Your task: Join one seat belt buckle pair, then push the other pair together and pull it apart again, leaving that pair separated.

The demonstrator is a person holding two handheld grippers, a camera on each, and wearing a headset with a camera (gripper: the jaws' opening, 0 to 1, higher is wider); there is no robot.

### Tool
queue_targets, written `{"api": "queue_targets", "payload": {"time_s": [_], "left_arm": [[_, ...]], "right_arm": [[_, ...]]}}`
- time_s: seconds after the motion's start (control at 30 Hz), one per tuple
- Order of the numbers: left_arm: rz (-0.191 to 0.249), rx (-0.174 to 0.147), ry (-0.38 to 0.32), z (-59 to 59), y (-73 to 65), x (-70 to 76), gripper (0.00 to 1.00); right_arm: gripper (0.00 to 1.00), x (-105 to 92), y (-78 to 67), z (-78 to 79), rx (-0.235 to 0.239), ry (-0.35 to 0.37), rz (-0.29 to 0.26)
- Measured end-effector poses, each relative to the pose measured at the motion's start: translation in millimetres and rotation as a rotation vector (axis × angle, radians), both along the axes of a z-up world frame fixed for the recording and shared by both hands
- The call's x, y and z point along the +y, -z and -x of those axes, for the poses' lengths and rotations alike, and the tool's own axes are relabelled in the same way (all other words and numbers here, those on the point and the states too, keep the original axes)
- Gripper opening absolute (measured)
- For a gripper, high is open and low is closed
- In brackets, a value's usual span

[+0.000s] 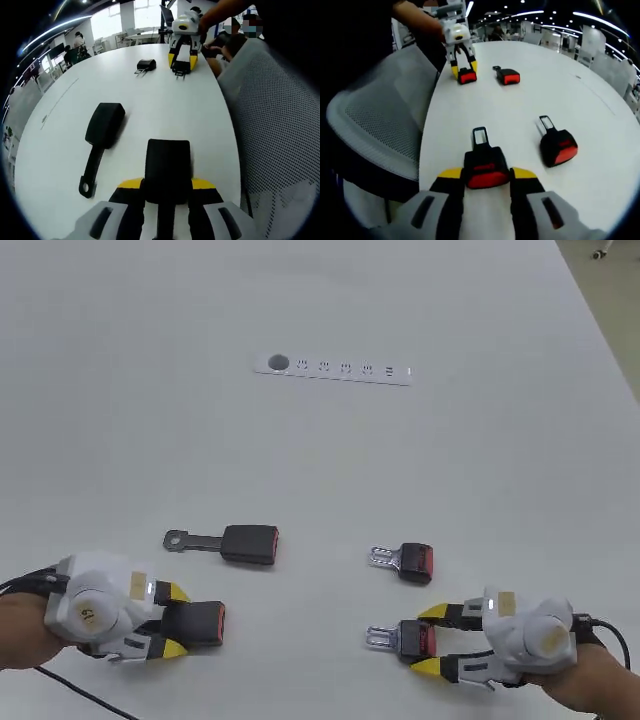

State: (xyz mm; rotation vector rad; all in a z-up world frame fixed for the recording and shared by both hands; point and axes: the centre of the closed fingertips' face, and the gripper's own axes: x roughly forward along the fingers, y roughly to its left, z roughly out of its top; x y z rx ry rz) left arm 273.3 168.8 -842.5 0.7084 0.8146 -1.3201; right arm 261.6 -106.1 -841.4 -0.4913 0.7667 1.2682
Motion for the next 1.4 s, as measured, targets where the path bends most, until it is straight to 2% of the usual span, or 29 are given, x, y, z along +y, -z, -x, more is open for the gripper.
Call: {"api": "queue_targets", "payload": {"time_s": [0.17,0.37,0.57,1.4], "left_arm": [[-0.017,0.004,0.040,-0.1,0.3,-0.7,0.35],[-0.012,0.006,0.037,-0.1,0.0,-0.2,0.34],[-0.010,0.010,0.030,-0.1,-0.3,-0.2,0.34],[-0.007,0.022,0.009,-0.3,0.0,-0.4,0.35]], "right_arm": [[0.35,0.0,0.6,-0.6,0.006,0.013,-0.014],[0.35,3.0,0.0,-0.7,0.004,0.036,-0.033],[0.35,14.7,-0.2,-2.5,0.002,0.056,-0.052],[0.35,123.7,-2.7,-10.5,-0.005,-0.045,-0.153]]}}
